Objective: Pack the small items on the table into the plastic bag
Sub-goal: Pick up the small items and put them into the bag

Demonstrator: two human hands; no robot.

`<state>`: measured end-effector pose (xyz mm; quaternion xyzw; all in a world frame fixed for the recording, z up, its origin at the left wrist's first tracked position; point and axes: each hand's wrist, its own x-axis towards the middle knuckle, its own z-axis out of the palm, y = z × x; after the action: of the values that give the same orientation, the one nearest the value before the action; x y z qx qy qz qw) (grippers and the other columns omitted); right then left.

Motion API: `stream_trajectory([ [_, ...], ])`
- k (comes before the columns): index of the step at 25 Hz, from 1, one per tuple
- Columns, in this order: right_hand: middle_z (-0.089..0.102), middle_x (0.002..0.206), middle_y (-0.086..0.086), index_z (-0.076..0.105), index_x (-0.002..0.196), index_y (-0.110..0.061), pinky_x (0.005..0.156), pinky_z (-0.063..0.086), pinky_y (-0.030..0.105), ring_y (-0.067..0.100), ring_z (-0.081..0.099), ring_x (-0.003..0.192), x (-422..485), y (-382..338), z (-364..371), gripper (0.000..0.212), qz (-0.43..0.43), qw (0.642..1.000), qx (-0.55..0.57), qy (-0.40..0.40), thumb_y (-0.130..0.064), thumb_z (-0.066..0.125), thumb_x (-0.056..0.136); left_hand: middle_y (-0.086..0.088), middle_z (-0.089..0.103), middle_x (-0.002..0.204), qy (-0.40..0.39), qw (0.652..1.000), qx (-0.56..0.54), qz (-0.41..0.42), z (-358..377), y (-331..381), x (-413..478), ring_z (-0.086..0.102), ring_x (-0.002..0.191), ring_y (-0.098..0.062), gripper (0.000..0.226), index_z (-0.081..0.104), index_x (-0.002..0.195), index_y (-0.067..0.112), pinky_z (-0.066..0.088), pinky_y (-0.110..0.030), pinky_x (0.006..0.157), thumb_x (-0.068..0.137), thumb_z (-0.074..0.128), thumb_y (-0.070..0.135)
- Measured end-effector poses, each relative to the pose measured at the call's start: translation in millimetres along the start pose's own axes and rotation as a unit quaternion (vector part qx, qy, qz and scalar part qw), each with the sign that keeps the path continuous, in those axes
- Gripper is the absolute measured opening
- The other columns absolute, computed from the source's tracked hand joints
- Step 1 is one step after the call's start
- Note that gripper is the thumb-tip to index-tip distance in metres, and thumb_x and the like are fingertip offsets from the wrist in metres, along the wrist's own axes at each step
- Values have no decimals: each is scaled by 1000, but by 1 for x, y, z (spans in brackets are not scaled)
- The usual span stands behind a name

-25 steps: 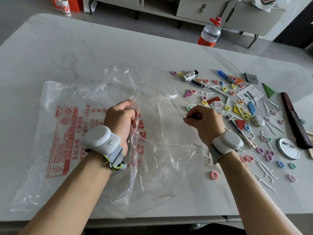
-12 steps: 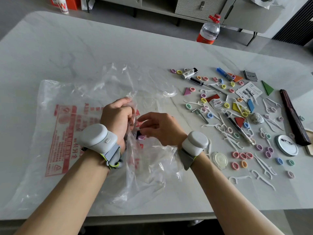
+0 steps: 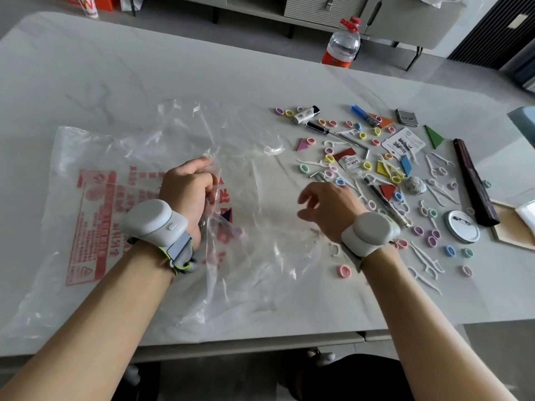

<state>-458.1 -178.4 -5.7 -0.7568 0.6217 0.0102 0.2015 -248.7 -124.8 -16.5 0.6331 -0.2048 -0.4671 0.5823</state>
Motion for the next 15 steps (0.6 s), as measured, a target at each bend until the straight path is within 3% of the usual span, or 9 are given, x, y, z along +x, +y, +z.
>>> stream_trajectory([
  [3, 60, 104, -2, 59, 101, -28, 82, 51, 35, 20, 58, 93, -18, 34, -20, 35, 110, 986, -116, -43, -44, 75, 73, -3, 58, 69, -4, 1000, 2, 9, 0, -1, -3, 40, 38, -9, 54, 65, 114, 11, 29, -20, 39, 72, 39, -12],
  [6, 63, 108, 6, 63, 110, -16, 78, 48, 32, 19, 55, 87, -31, 50, -24, 51, 135, 967, -169, -134, -47, 76, 71, 1, 59, 68, -4, 1000, 18, 12, 0, -5, -1, 42, 41, -10, 56, 66, 114, 14, 30, -22, 41, 70, 41, -10],
  [11, 65, 102, 7, 66, 105, -15, 77, 49, 31, 20, 57, 84, -29, 54, -17, 41, 119, 975, -142, -124, -35, 78, 72, 2, 59, 67, -9, 1000, 11, 10, -1, -9, 6, 43, 46, -14, 58, 66, 114, 11, 33, -23, 45, 66, 40, -8],
  [15, 61, 107, 6, 62, 112, -16, 84, 51, 33, 22, 58, 93, -31, 53, -18, 41, 116, 988, -38, -93, -33, 75, 77, 2, 59, 68, -7, 1000, 15, 10, 2, -8, 6, 43, 43, -12, 57, 66, 113, 11, 33, -19, 42, 69, 38, -11],
])
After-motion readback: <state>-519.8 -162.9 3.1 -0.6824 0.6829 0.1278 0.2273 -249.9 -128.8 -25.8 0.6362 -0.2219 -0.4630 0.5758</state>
